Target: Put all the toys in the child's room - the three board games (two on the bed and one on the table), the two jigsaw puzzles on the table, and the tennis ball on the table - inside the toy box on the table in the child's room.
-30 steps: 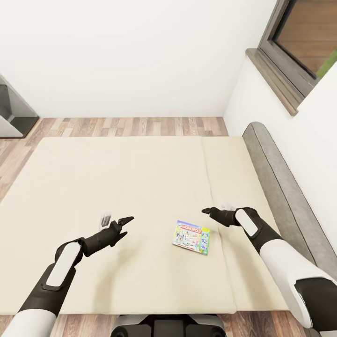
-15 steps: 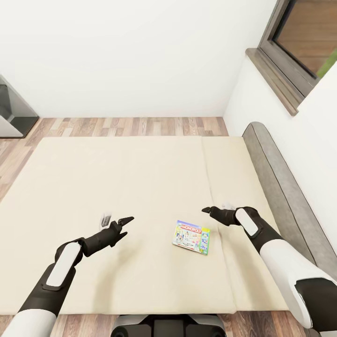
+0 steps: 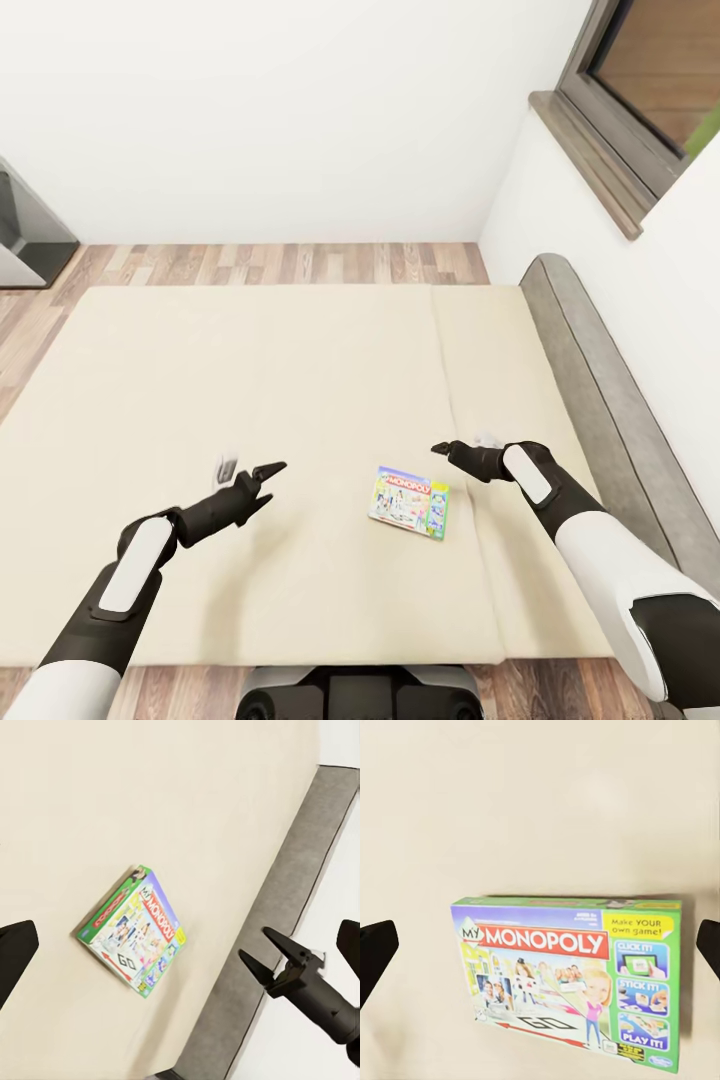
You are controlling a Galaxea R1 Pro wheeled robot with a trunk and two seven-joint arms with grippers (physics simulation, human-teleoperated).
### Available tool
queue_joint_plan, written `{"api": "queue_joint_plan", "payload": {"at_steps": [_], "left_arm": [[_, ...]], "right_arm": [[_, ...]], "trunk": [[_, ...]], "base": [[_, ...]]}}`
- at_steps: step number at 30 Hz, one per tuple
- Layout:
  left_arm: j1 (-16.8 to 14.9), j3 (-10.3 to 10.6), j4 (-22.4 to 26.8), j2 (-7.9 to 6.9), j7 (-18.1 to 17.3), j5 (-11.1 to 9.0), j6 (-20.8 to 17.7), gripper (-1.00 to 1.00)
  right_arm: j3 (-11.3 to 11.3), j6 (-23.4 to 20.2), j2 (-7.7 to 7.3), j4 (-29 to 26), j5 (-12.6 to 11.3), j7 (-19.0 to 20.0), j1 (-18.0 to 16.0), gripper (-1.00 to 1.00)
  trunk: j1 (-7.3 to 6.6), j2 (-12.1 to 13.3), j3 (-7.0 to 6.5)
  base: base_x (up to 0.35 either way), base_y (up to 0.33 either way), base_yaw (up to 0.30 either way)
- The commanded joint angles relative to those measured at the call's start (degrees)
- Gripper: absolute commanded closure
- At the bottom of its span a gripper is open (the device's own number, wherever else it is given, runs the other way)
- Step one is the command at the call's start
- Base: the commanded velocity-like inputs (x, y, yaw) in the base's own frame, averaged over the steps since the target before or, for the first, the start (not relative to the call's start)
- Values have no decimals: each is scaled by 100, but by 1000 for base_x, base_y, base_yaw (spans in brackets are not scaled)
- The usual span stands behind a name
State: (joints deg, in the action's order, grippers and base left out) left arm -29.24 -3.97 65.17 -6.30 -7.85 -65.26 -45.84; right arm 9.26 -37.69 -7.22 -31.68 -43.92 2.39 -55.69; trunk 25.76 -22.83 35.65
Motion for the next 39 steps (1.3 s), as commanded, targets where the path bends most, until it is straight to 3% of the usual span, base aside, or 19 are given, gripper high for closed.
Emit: {"api": "queue_joint_plan", "payload": {"at_steps": [1, 13, 20, 39], "left_arm": [[-3, -8, 17, 4, -46, 16, -31, -100], [-14, 24, 537, 94, -153, -13, -91, -100], [-71, 31, 872, 199, -8, -17, -115, -100], [-106, 46, 1035, 331, 293, -17, -126, -100]], "right_arm": [[24, -15, -7, -3, 24, 25, -4, -100], [23, -18, -1, -4, 24, 24, -3, -100], [23, -16, 1, -1, 29, 19, -12, -100], [38, -11, 1, 12, 33, 16, -29, -100]], "trunk": [[3, -9, 16], [3, -9, 126], [3, -9, 191], [3, -9, 368]], "base": [[0, 0, 0], [0, 0, 0], [0, 0, 0], [0, 0, 0]]}}
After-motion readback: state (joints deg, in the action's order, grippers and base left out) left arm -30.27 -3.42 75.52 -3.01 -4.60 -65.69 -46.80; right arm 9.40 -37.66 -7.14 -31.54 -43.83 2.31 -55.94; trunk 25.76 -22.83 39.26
